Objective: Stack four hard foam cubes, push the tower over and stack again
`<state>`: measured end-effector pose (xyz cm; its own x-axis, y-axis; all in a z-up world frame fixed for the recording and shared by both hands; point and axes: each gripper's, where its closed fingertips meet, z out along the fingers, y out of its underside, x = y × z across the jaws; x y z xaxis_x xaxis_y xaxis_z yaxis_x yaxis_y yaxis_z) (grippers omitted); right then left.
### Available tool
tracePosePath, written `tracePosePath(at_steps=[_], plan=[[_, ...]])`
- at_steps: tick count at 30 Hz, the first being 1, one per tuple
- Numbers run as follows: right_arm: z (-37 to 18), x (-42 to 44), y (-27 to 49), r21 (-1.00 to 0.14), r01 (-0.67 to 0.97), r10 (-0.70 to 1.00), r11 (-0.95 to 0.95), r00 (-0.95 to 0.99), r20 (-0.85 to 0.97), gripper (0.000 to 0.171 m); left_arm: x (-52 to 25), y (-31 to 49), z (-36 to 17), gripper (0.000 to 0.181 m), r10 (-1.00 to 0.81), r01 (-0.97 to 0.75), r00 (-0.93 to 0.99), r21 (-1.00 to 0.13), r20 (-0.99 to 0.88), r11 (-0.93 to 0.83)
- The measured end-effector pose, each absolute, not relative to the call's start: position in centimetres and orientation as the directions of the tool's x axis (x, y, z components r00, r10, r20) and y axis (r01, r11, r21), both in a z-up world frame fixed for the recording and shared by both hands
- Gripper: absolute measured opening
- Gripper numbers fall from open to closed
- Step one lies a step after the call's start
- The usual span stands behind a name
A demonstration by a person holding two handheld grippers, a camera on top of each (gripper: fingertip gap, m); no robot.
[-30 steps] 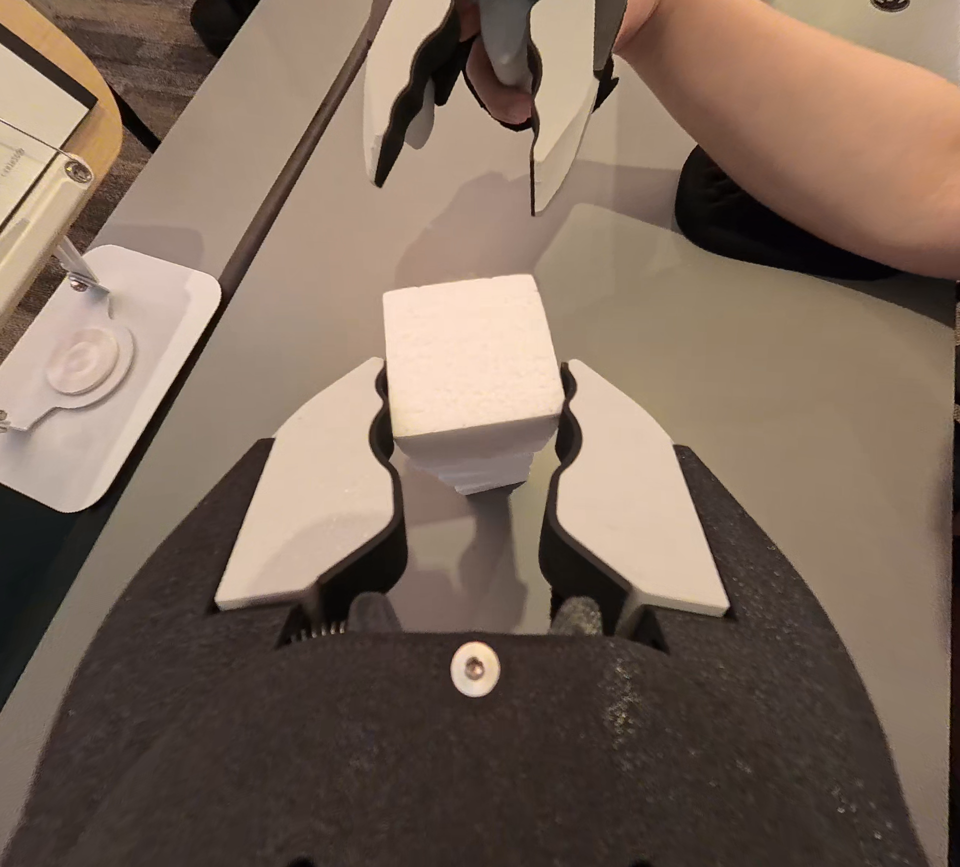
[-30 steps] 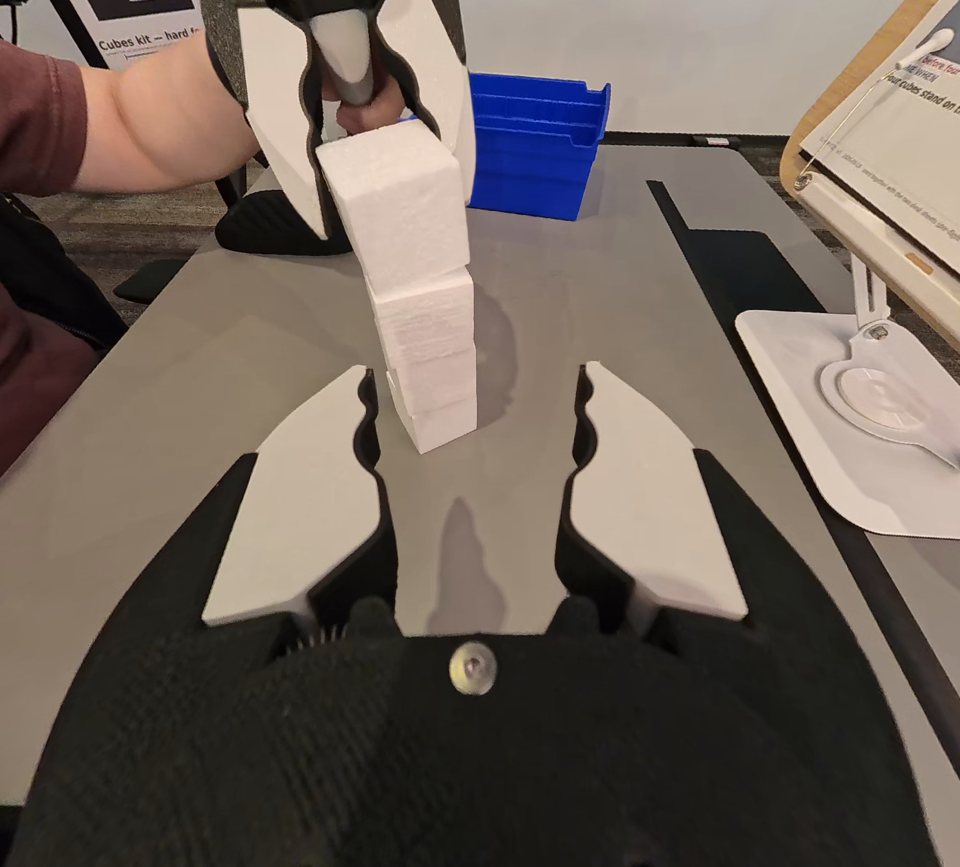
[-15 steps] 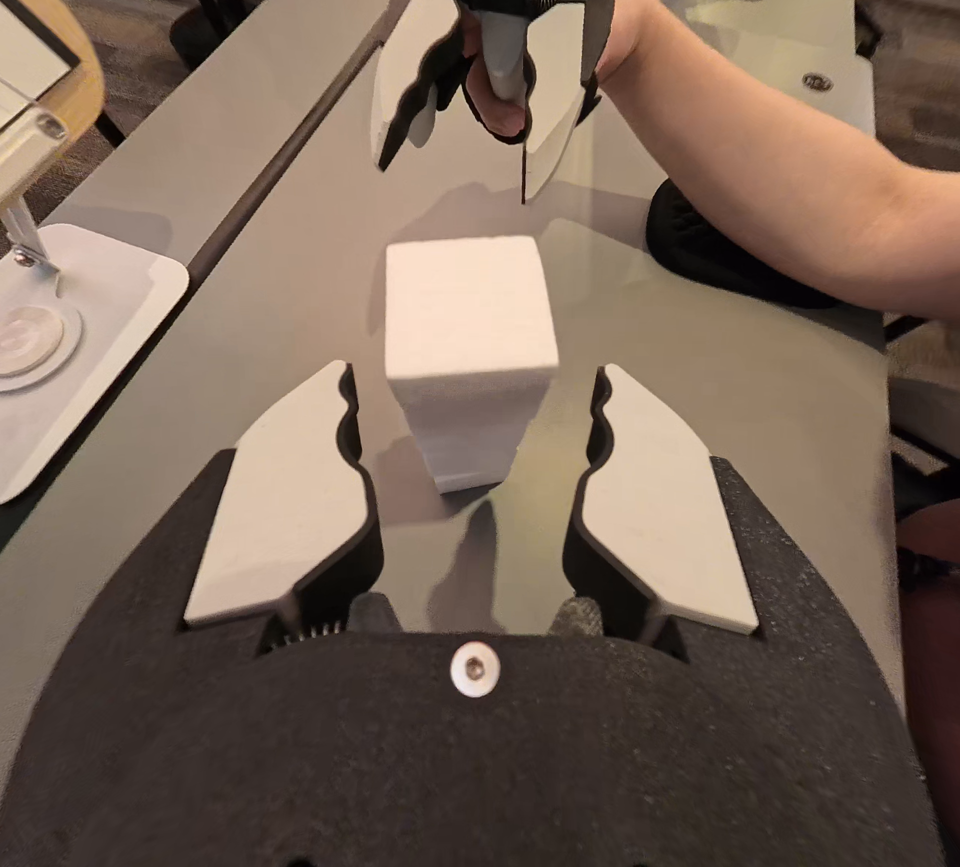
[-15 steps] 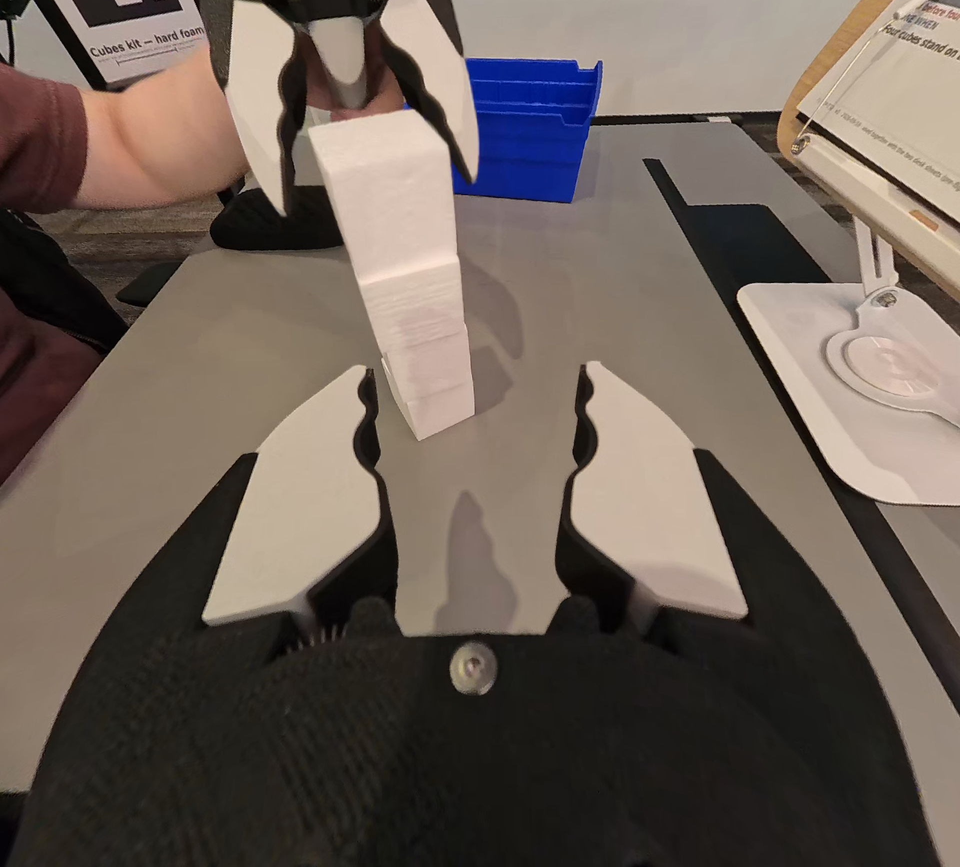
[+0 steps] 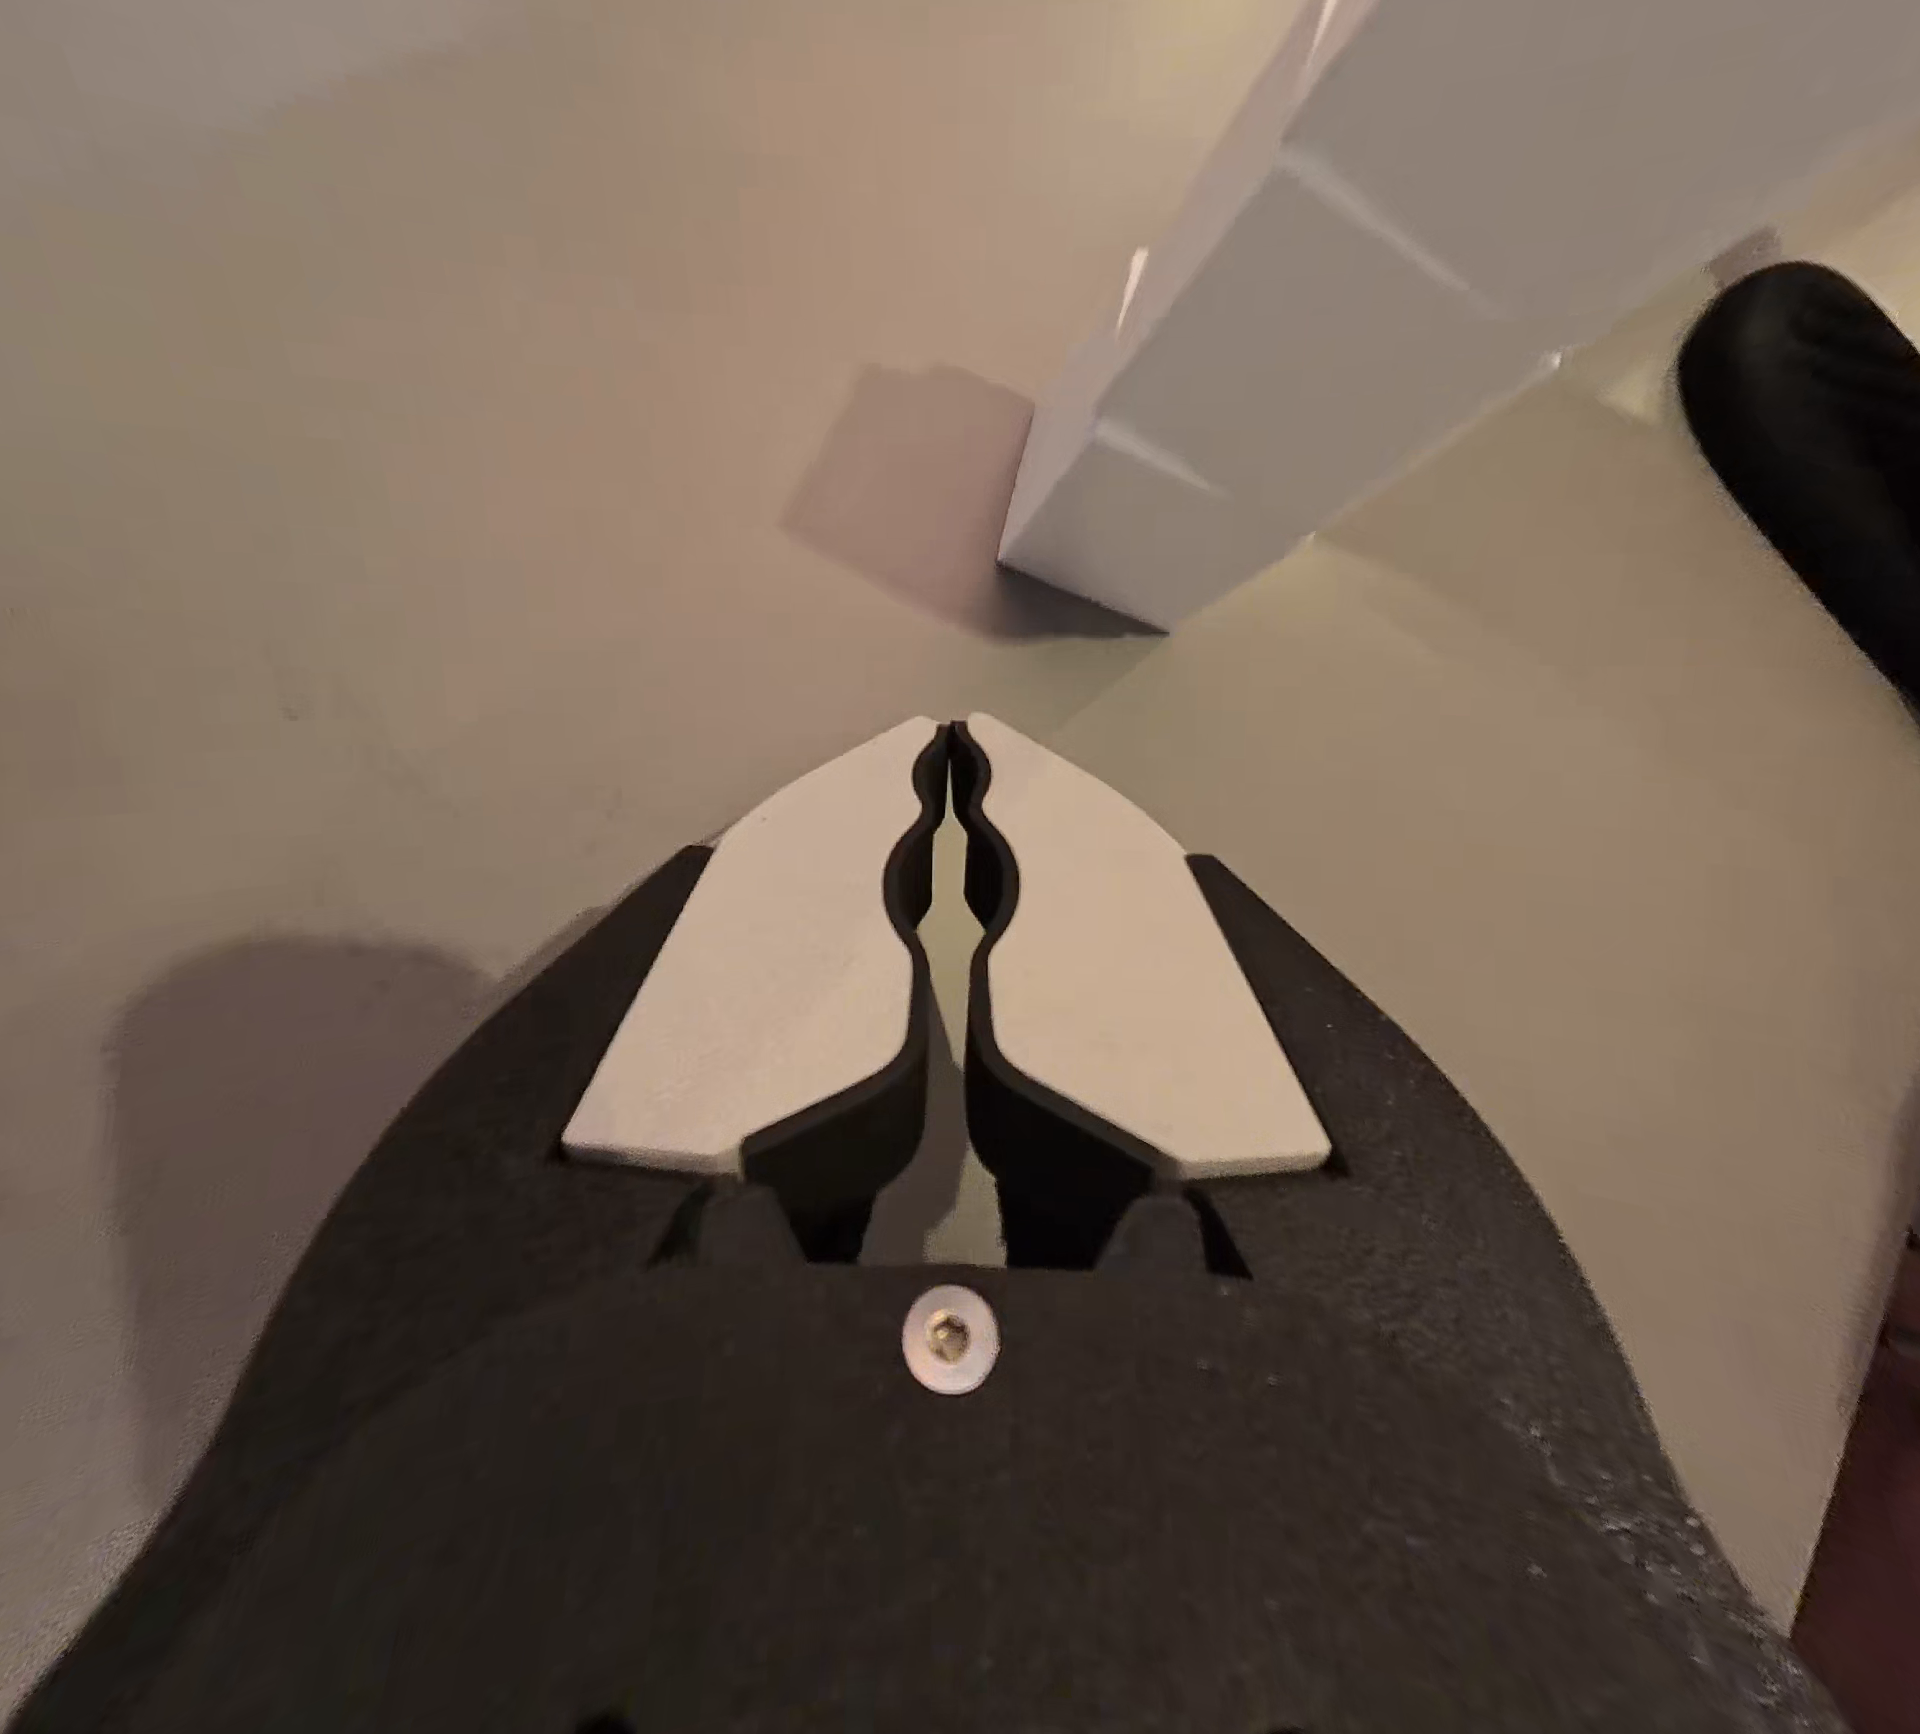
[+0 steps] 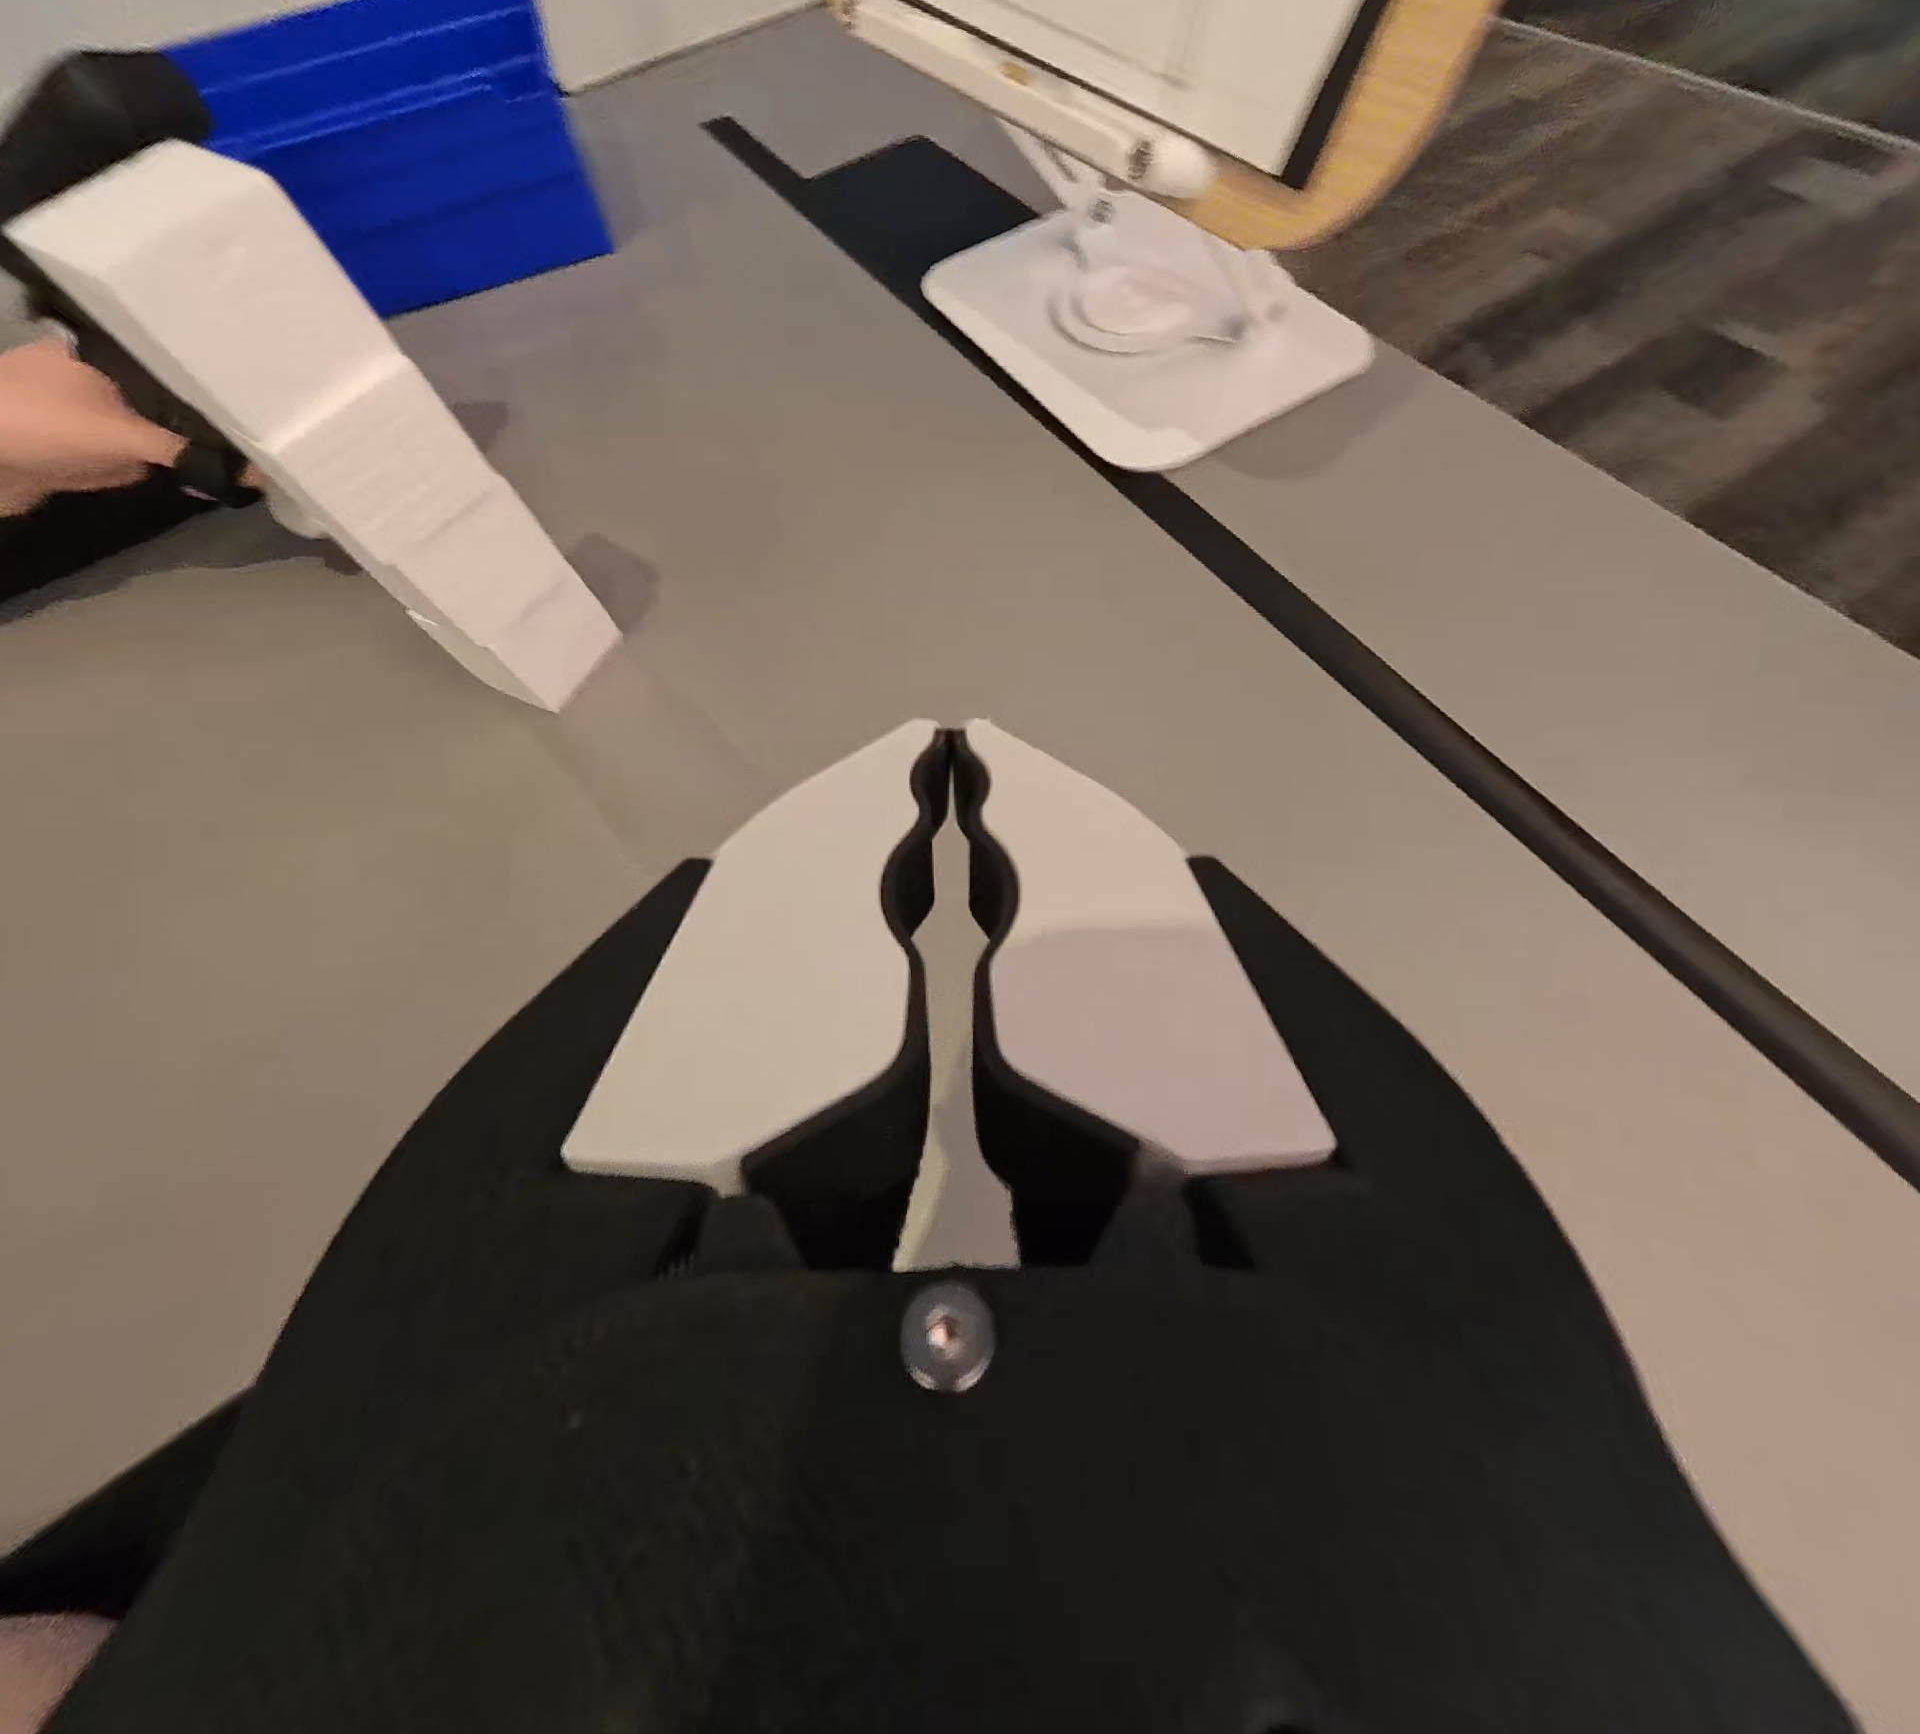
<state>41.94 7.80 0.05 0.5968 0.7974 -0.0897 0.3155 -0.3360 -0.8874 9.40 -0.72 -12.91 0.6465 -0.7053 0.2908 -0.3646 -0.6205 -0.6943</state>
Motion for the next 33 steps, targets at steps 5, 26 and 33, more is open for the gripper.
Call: tracePosePath(at_steps=[5, 26, 33], plan=[[-1.8, 48.9, 6.1, -0.789, 0.368, 0.641, -0.492, 0.766, -0.042, 0.001, 12.0, -0.1, -12.1, 0.0, -0.706, -0.485, 0.7, -0.657, 0.103, -0.577], [-5.1, 51.3, 3.0, -0.697, 0.404, 0.646, -0.592, 0.755, -0.111, 0.018, 23.6, 1.3, -6.4, 0.065, -0.881, -0.578, 0.464, -0.786, -0.095, -0.22], [-0.9, 52.3, 3.3, -0.812, 0.363, 0.602, -0.457, 0.798, 0.018, 0.044, 22.8, 1.7, -9.4, 0.088, -0.943, -0.523, 0.293, -0.852, -0.159, -0.019]])
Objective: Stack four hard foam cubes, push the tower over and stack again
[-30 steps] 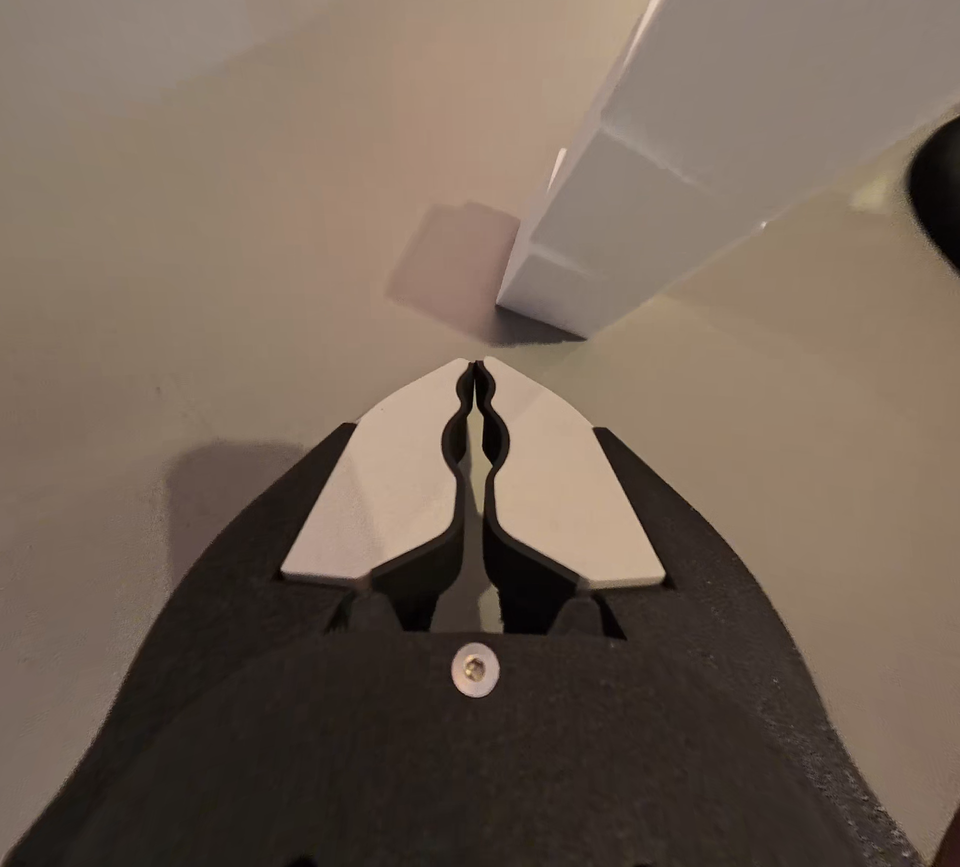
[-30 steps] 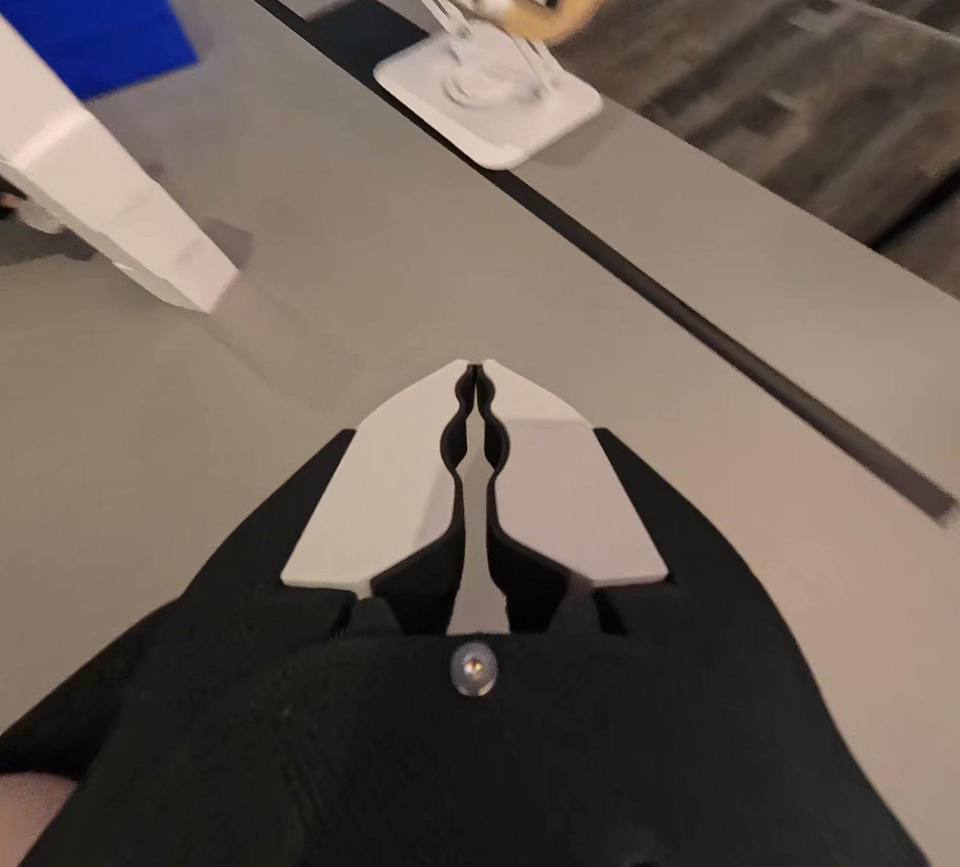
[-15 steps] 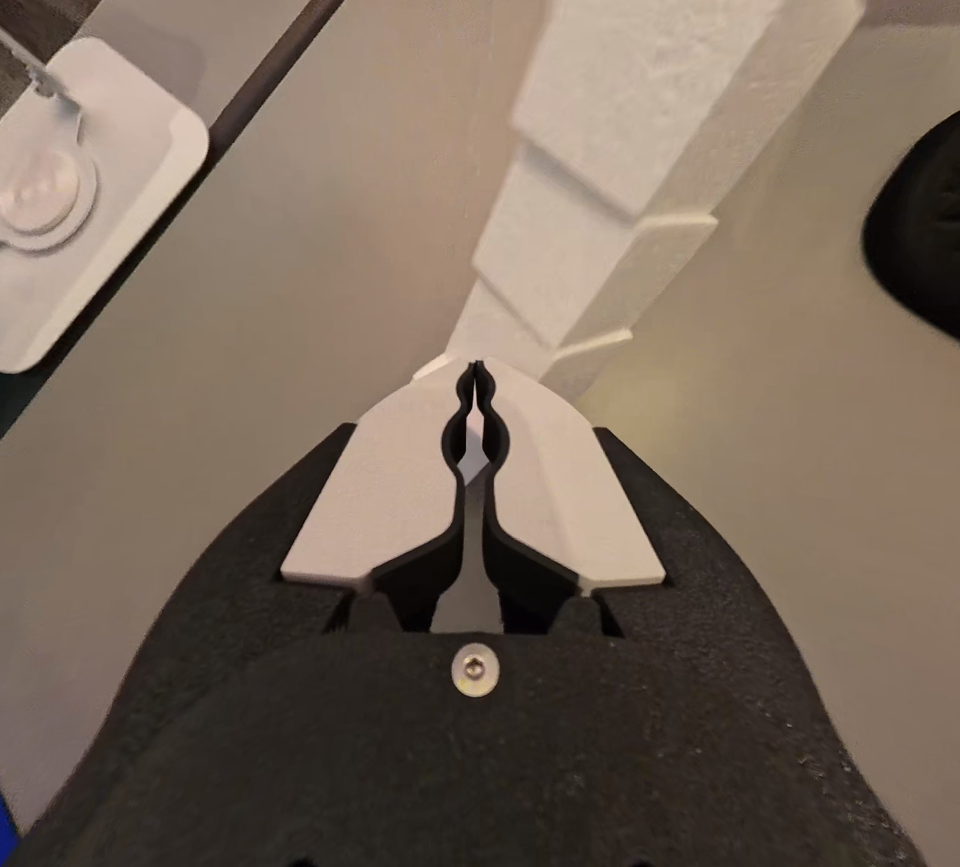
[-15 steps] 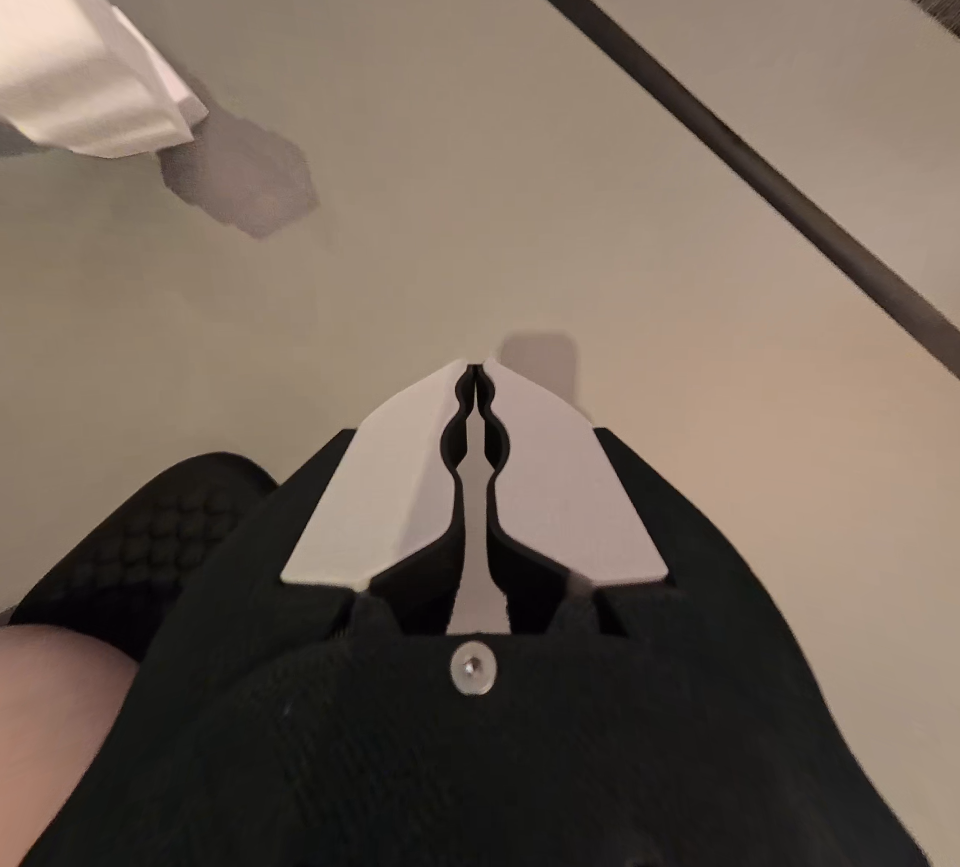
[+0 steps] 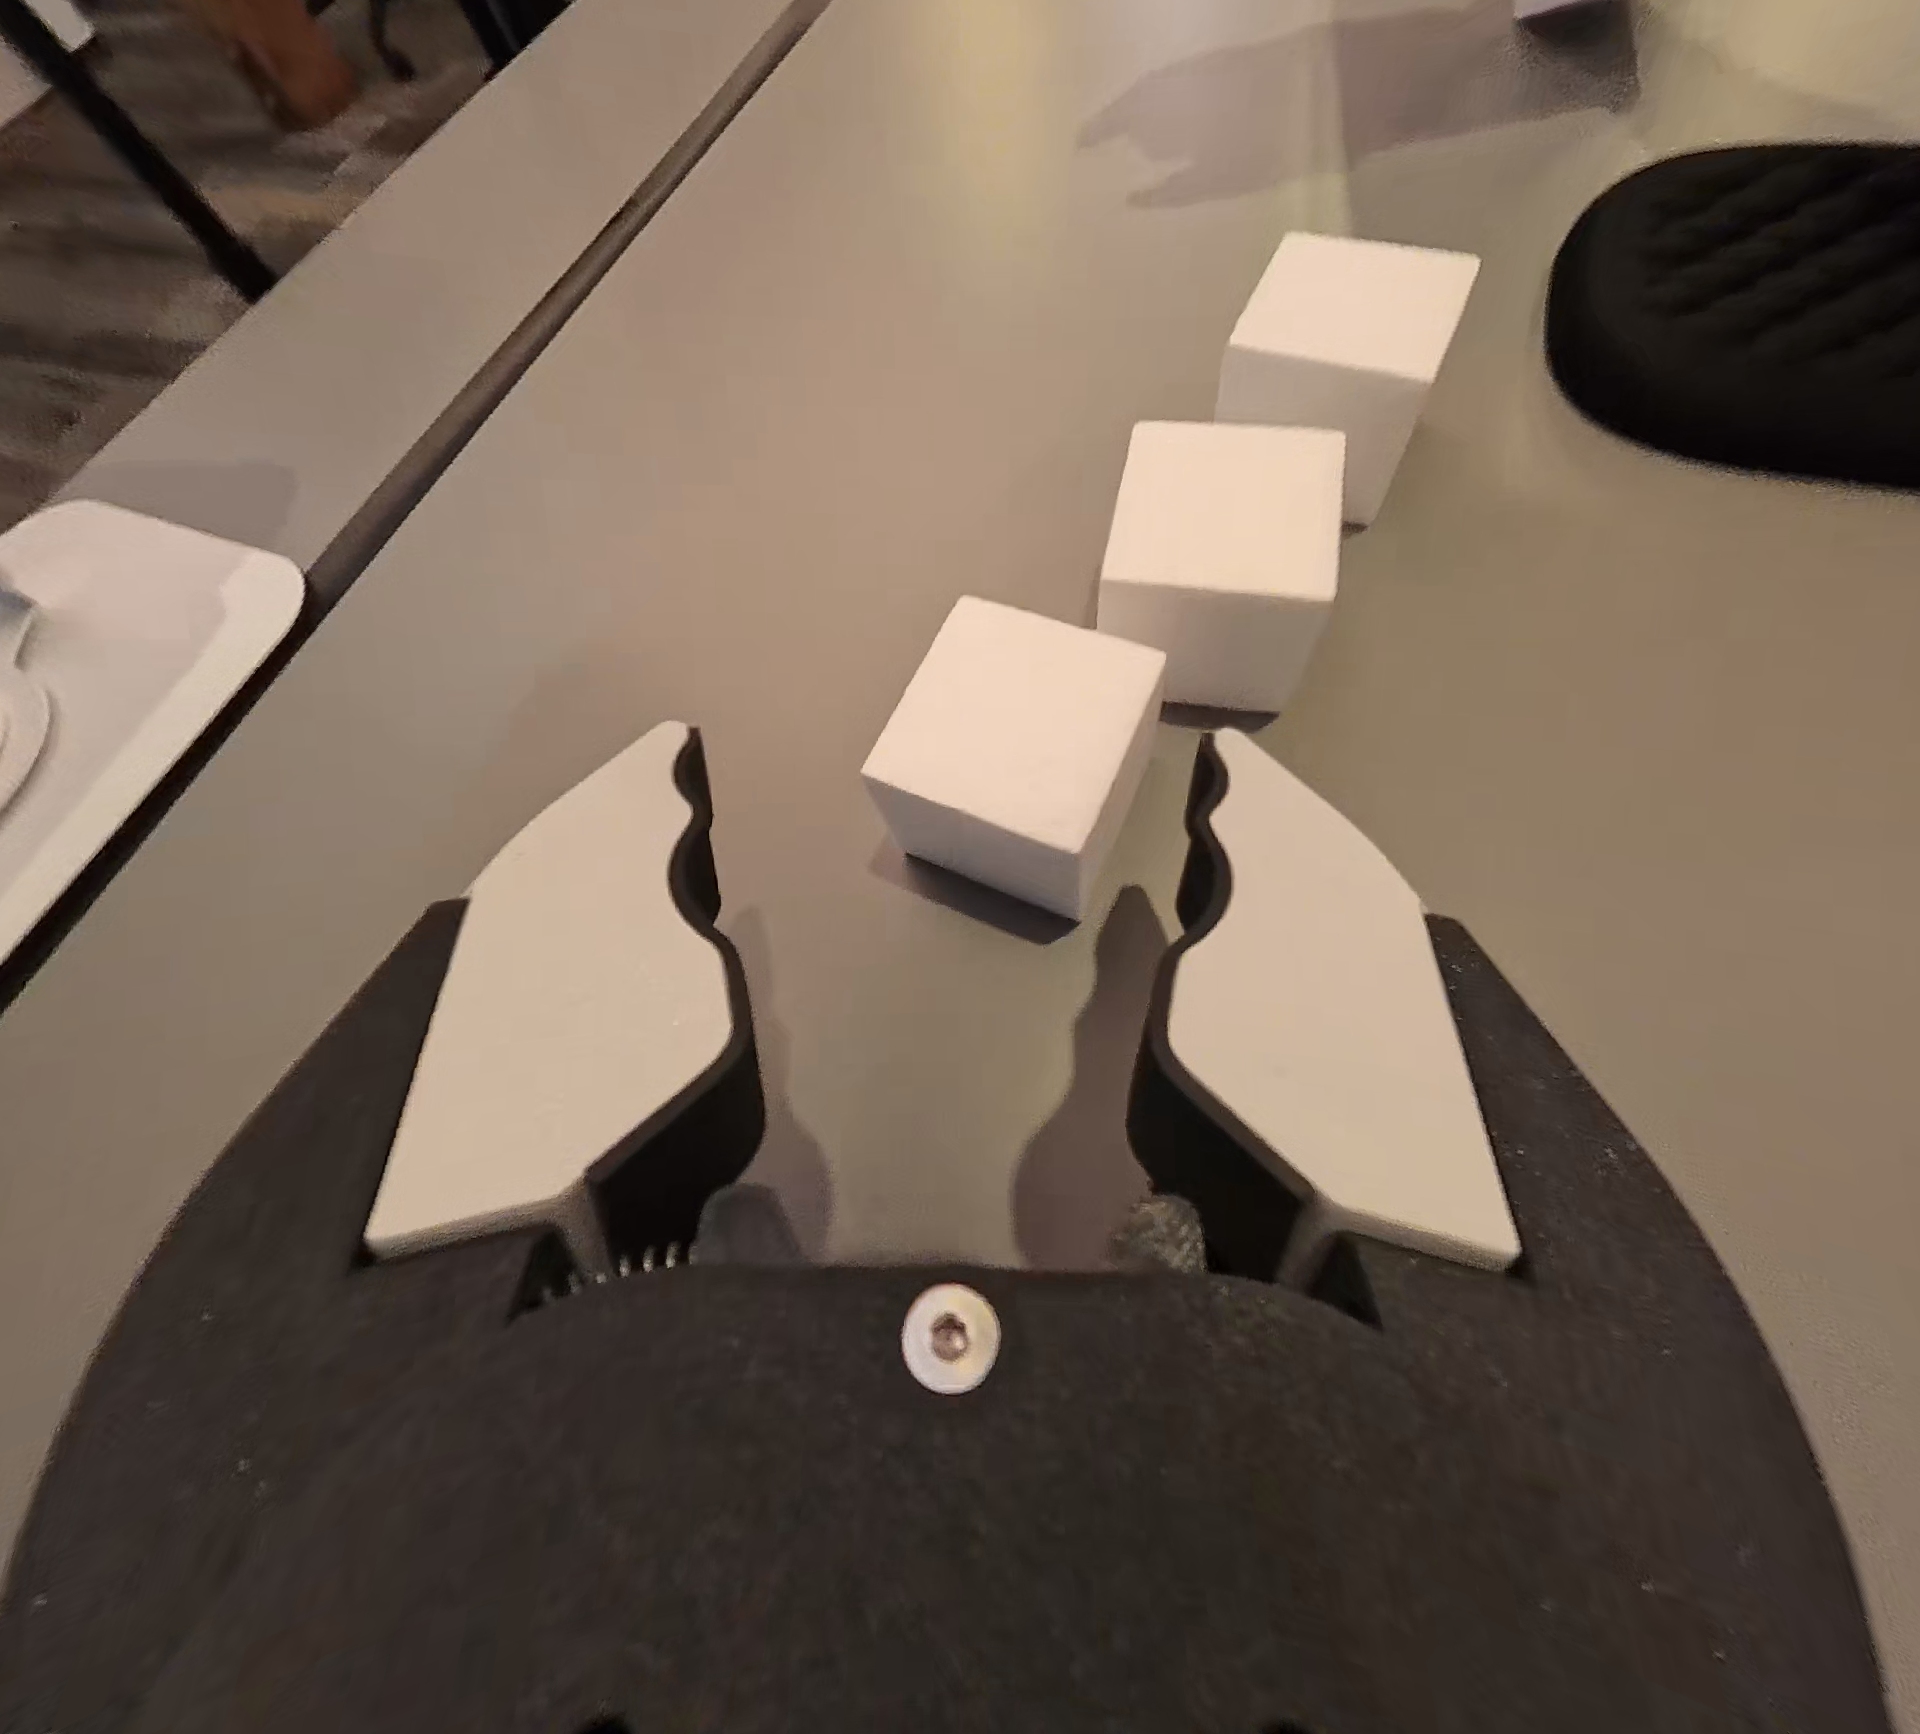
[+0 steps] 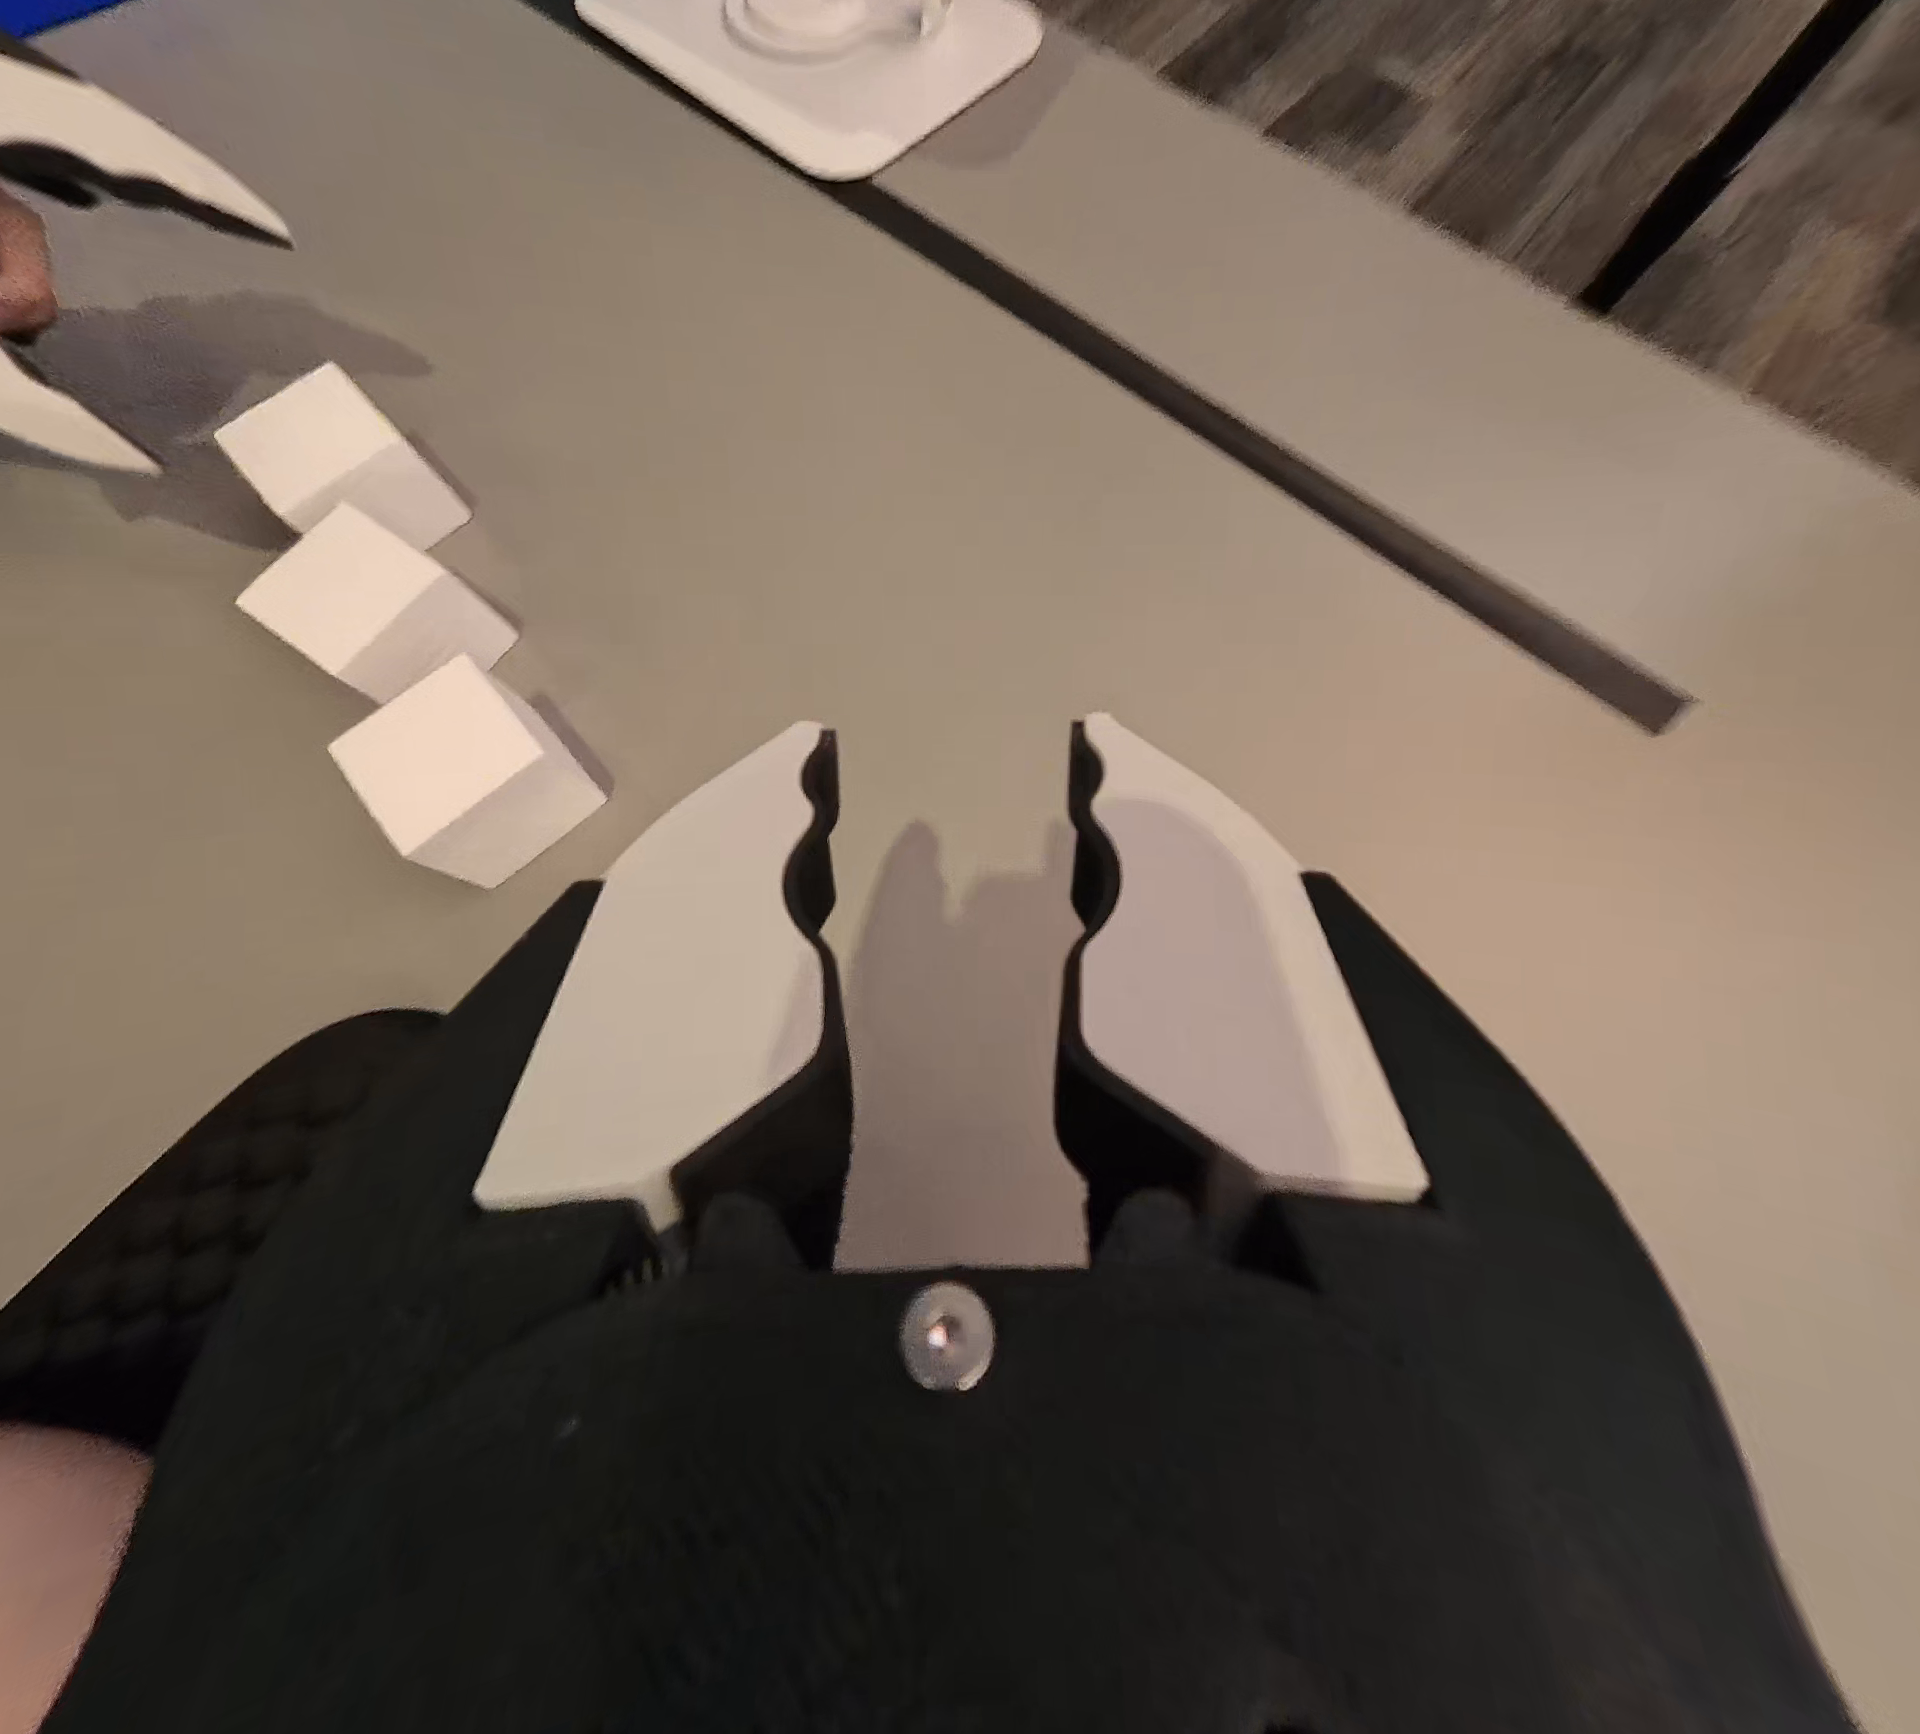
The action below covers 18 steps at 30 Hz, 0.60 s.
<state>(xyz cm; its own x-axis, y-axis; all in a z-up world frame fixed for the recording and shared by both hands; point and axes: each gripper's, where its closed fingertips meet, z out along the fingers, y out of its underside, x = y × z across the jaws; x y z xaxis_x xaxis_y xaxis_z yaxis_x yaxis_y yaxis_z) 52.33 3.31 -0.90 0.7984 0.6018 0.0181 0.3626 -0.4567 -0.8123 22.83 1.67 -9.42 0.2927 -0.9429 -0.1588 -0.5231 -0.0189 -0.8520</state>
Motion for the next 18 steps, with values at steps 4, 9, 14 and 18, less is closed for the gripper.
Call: tracePosePath(at_steps=[4, 9, 14, 18], plan=[[3.5, 55.5, 0.9, -0.844, 0.339, 0.414, -0.415, 0.897, 0.156, 0.053, 23.5, 2.1, -11.4, 0.082, -0.975, -0.541, 0.2, -0.841, -0.101, -0.024], [9.2, 61.2, -4.5, -0.921, 0.286, 0.11, -0.264, 0.958, 0.266, 0.06, 25.0, 1.8, -12.9, 0.075, -0.991, -0.554, 0.104, -0.833, -0.081, 0.01], [2.1, 65.9, -10.2, -0.914, 0.033, -0.028, -0.403, 0.998, 0.048, 0.07, 25.3, 1.9, -12.7, 0.06, -0.992, -0.578, 0.083, -0.816, -0.097, 0.032], [-5.1, 65.6, -12.0, -0.866, -0.073, -0.083, -0.495, 0.996, -0.037, 0.077, 23.4, 3.7, -8.7, 0.06, -0.969, -0.521, 0.219, -0.854, -0.111, -0.019]])
